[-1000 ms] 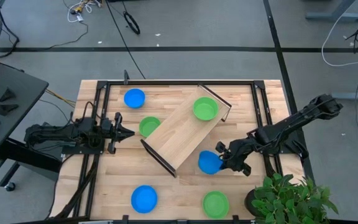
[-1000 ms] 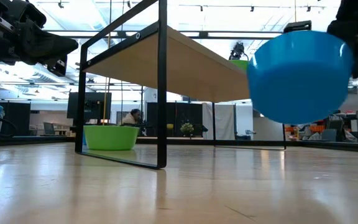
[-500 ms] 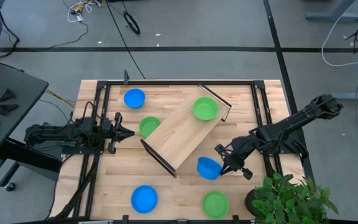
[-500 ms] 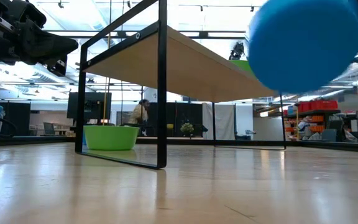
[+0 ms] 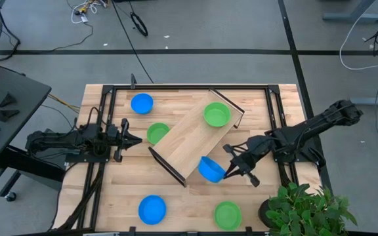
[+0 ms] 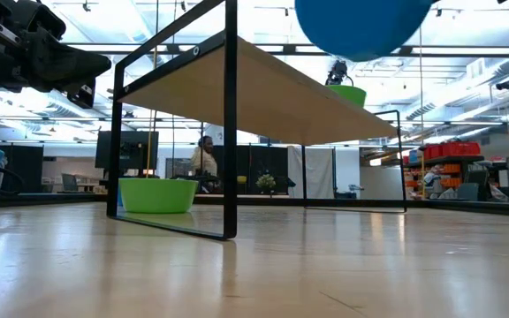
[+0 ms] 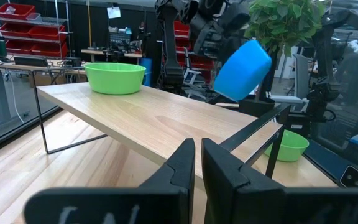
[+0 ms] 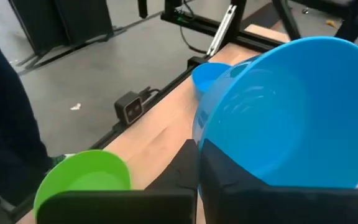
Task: Pick & Place Mini bowls
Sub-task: Put the middle right blue bowl on the shelf
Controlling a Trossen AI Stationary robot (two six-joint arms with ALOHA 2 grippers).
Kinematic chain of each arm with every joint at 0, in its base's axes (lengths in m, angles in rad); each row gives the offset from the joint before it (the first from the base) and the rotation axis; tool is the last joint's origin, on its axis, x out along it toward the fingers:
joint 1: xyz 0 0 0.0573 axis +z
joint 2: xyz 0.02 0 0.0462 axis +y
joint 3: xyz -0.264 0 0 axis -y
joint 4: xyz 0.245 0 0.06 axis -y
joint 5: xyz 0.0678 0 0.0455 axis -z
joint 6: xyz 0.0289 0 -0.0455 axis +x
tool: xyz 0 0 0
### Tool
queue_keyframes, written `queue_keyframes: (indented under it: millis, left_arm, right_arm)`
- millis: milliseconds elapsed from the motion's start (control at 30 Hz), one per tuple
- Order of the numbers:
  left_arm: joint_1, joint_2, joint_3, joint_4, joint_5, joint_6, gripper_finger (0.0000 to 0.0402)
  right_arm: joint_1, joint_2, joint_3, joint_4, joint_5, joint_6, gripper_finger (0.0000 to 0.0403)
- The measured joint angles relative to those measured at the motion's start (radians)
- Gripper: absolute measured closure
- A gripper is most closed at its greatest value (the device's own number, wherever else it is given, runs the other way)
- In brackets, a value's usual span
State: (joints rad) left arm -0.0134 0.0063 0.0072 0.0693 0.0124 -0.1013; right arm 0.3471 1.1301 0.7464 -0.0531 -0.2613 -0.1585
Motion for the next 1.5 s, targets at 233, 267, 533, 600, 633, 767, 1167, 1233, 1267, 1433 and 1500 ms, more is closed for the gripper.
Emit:
queue_keyframes:
  millis: [233, 267, 533, 600, 633, 767, 1167, 1233, 1267, 1433, 1500]
  left_arm:
    - [0.0, 0.0, 0.0, 0.0, 0.0, 0.0, 0.0369]
    - [0.0, 0.0, 0.0, 0.0, 0.0, 0.0, 0.0369]
    - [0.0, 0.0, 0.0, 0.0, 0.0, 0.0, 0.0369]
    - [0.0, 0.0, 0.0, 0.0, 0.0, 0.0, 0.0369]
    - [0.0, 0.0, 0.0, 0.0, 0.0, 0.0, 0.0369]
    - [0.0, 0.0, 0.0, 0.0, 0.0, 0.0, 0.0369]
    - [0.0, 0.0, 0.0, 0.0, 0.0, 0.0, 0.0369]
    - [0.0, 0.0, 0.0, 0.0, 0.0, 0.0, 0.0369]
    - [0.0, 0.0, 0.0, 0.0, 0.0, 0.0, 0.0369]
    - [0.0, 0.0, 0.0, 0.001, 0.0, 0.0, 0.0369]
    - [0.0, 0.0, 0.0, 0.0, 0.0, 0.0, 0.0369]
  right_arm:
    - [-0.042, 0.0, 0.011, -0.032, 0.018, -0.015, 0.0403]
    - [-0.05, 0.0, 0.011, -0.029, 0.021, -0.016, 0.0403]
    - [-0.102, 0.001, 0.109, -0.048, 0.041, -0.012, 0.0403]
    - [-0.107, 0.001, 0.152, -0.074, 0.052, -0.018, 0.0403]
    - [-0.109, 0.002, 0.171, -0.088, 0.059, -0.018, 0.0403]
    - [-0.128, 0.006, 0.247, -0.123, 0.063, 0.008, 0.0403]
    - [-0.2, 0.01, 0.472, -0.281, 0.109, 0.018, 0.0403]
    - [-0.213, 0.013, 0.51, -0.312, 0.115, 0.017, 0.0403]
    - [-0.218, 0.016, 0.529, -0.33, 0.115, 0.015, 0.0403]
    - [-0.235, 0.044, 0.611, -0.413, 0.115, 0.002, 0.0403]
    - [-0.237, 0.058, 0.643, -0.445, 0.116, -0.015, 0.0403]
